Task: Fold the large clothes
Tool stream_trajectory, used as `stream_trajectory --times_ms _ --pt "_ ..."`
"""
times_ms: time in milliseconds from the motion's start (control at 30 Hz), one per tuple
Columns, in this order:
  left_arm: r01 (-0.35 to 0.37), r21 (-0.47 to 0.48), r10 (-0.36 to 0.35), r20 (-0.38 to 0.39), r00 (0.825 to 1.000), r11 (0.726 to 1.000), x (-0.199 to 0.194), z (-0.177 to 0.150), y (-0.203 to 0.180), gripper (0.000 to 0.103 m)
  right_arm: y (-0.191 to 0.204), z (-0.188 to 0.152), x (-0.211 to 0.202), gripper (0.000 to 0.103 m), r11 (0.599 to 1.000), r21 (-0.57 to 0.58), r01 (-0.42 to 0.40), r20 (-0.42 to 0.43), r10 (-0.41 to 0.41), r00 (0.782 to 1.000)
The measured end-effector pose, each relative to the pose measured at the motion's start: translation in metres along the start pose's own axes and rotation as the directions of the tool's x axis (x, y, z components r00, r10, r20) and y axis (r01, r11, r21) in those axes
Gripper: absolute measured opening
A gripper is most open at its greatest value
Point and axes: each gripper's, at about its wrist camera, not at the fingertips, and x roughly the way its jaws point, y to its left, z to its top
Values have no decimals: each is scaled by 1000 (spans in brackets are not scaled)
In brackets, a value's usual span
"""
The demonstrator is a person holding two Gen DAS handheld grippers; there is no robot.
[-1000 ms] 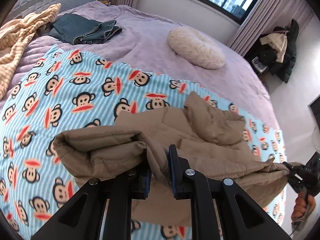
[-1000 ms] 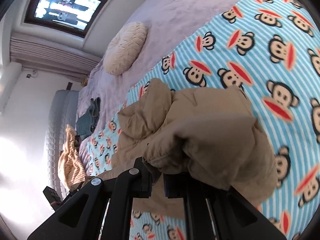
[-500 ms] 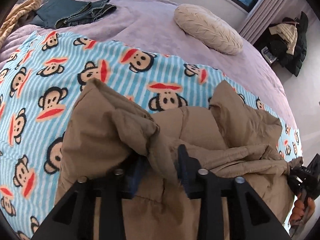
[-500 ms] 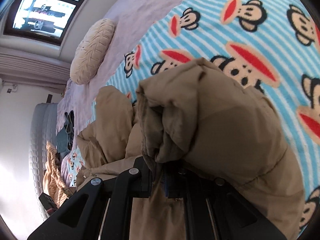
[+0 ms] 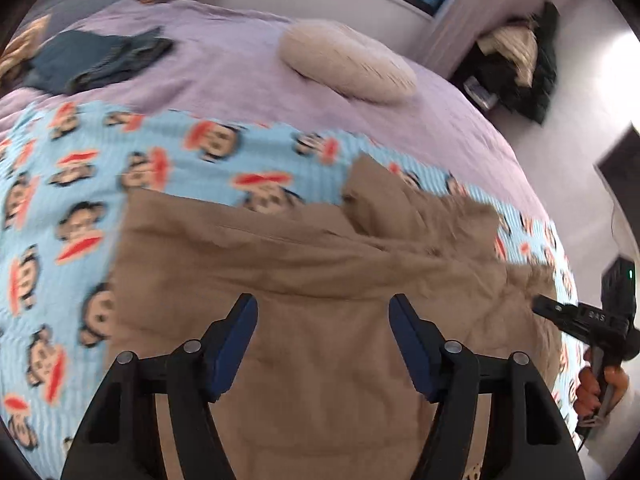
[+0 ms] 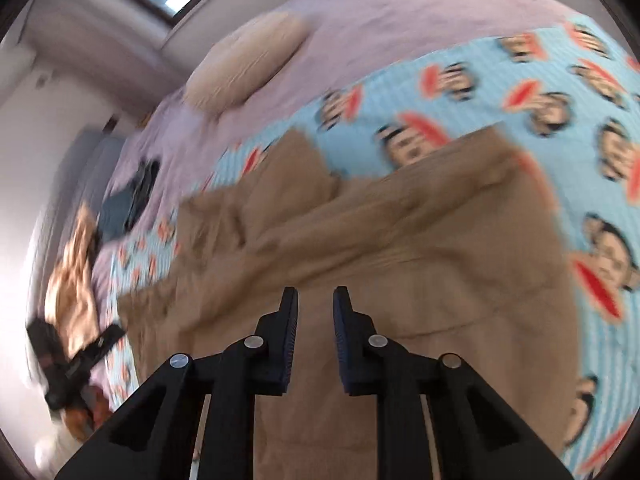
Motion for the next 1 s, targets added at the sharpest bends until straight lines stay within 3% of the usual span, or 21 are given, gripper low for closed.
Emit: stream_trajectory --times_ms 100,300,367,500,633,767,833,933,1000 --pt "25 22 -24 -15 1000 999 34 -2 -23 70 10 -1 31 16 998 -67 8 -25 -9 1000" --pt "-120 70 117 45 992 990 82 5 -33 70 8 18 63 8 988 -135 72 22 -70 997" --pt "-141 69 137 56 989 988 92 10 -29 70 1 26 68 1 991 -115 66 26 -63 998" --pt "-173 86 168 61 984 981 97 18 -20 70 -15 36 63 0 998 -56 39 18 -38 999" --pt "-219 92 213 67 975 971 71 22 -6 70 -31 33 25 0 987 -56 152 52 -149 987" --pt "-310 82 302 95 949 947 39 13 29 70 -72 23 -7 4 973 -2 232 76 -231 970" --pt "-365 70 362 54 931 928 49 11 52 70 -93 25 -4 3 973 59 225 62 -228 972" --pt "-360 17 360 34 933 933 68 12 69 80 -120 31 17 0 968 172 184 51 -195 979" --pt "-367 14 367 44 929 930 82 14 70 82 -127 35 29 0 963 199 183 61 -198 978"
